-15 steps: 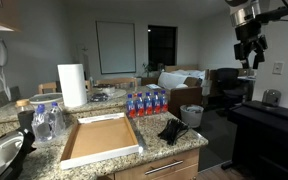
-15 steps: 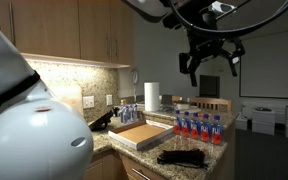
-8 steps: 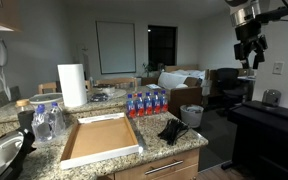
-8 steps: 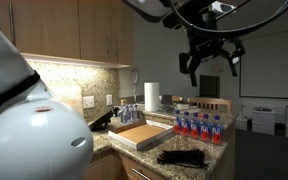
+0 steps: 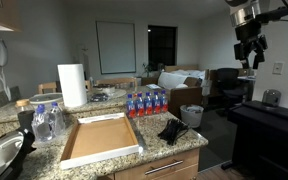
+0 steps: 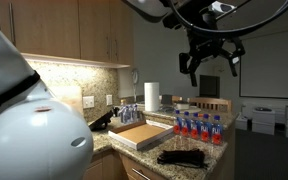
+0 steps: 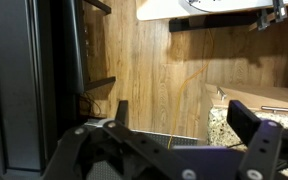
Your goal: Pick up the black objects from the counter and put them on the box cover
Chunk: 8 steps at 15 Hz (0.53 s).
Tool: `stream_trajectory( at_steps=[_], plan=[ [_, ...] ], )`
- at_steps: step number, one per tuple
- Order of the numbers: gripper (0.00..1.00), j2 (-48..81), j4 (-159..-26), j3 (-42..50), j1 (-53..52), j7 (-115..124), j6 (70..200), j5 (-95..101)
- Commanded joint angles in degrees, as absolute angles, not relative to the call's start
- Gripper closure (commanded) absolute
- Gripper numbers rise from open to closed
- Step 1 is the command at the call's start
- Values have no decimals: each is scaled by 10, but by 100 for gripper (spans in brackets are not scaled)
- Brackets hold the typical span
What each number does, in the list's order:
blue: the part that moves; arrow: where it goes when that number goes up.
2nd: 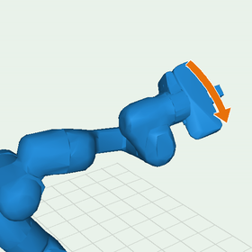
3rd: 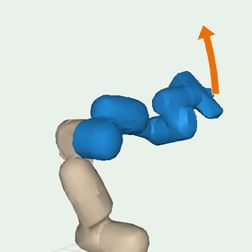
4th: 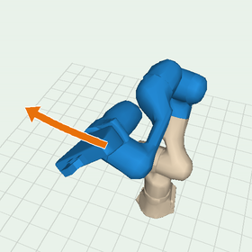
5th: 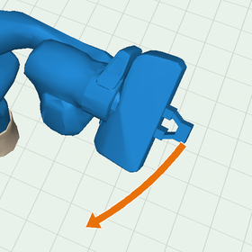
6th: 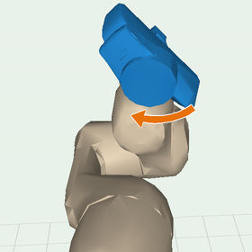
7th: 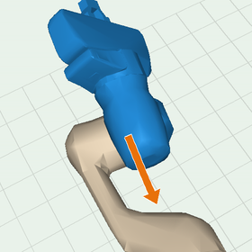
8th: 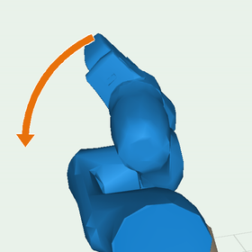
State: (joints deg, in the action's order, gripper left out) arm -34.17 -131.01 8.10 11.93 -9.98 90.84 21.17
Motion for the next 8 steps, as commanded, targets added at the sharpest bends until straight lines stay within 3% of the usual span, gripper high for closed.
stream_trajectory(
  at_steps=[1,8],
  plan=[
    [0,-342,-1308,91,106,-95,904,216],
    [0,-334,-1328,92,95,-17,917,126]
  ],
)
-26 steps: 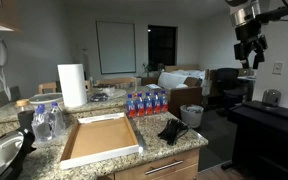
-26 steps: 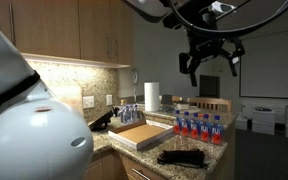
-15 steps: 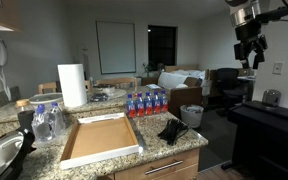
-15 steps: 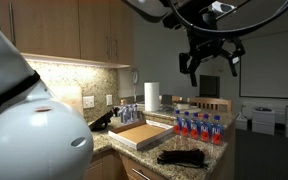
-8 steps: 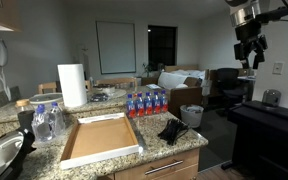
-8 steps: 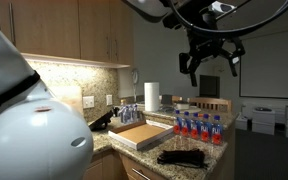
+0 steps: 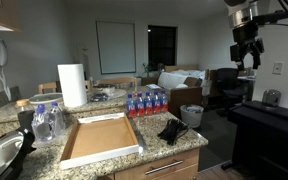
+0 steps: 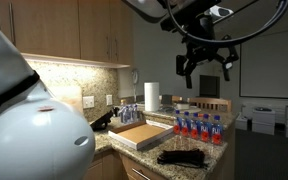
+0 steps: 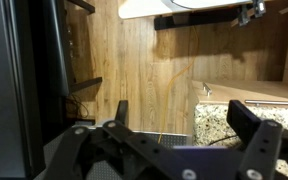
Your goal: Pick up the black objects from the counter and put them on the box cover
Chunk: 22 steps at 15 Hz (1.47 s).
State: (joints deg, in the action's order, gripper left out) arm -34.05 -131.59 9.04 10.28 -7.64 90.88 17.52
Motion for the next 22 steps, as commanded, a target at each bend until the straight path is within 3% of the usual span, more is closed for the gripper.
stream_trajectory(
  at_steps=[1,10,11,22],
  plan=[
    [0,-335,-1336,89,96,10,927,105],
    [0,-337,-1479,-32,102,273,1268,19],
    [0,-337,-1449,-3,97,219,1210,9],
    [0,-321,-1470,-33,100,266,1266,11]
  ],
)
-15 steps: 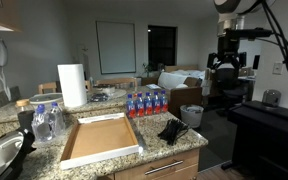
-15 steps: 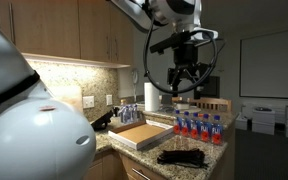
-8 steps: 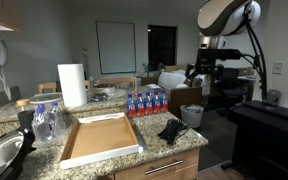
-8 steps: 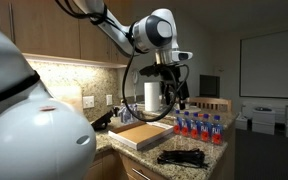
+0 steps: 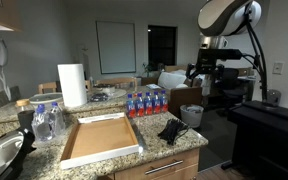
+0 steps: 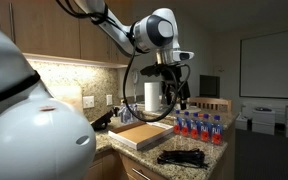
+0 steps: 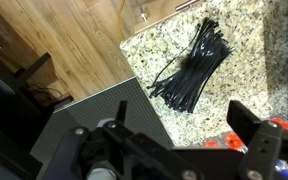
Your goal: Pick up the black objects from the counter and put them on the box cover
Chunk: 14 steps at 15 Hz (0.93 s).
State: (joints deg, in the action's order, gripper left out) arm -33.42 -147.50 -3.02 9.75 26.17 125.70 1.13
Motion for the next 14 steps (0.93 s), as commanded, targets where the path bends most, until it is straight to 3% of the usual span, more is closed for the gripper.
stream_trajectory(
  at_steps=[1,8,14],
  plan=[
    [0,-302,-1465,-28,98,261,1277,5],
    [0,-132,-1440,11,68,223,1539,-78],
    [0,-23,-1400,36,-25,30,1564,-308]
  ],
)
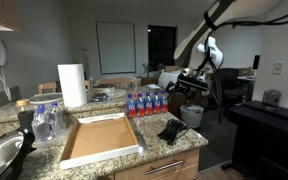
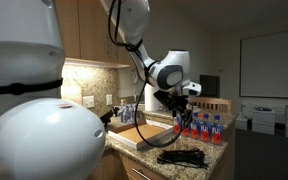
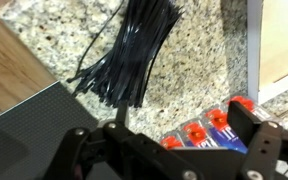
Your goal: Pick up the black objects from the counter and put them on the box cover
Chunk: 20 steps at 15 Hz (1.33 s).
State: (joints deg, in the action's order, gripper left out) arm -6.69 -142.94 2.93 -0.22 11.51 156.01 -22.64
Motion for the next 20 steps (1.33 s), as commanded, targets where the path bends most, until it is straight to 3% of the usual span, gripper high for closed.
stream_trajectory(
  at_steps=[1,8,16,20],
  plan=[
    [0,-11,-1386,37,-25,-2,1542,-337],
    [0,3,-1374,29,-6,14,1525,-311],
    [0,92,-1381,10,-12,119,1627,-297],
    [0,131,-1372,12,-12,170,1618,-282]
  ],
)
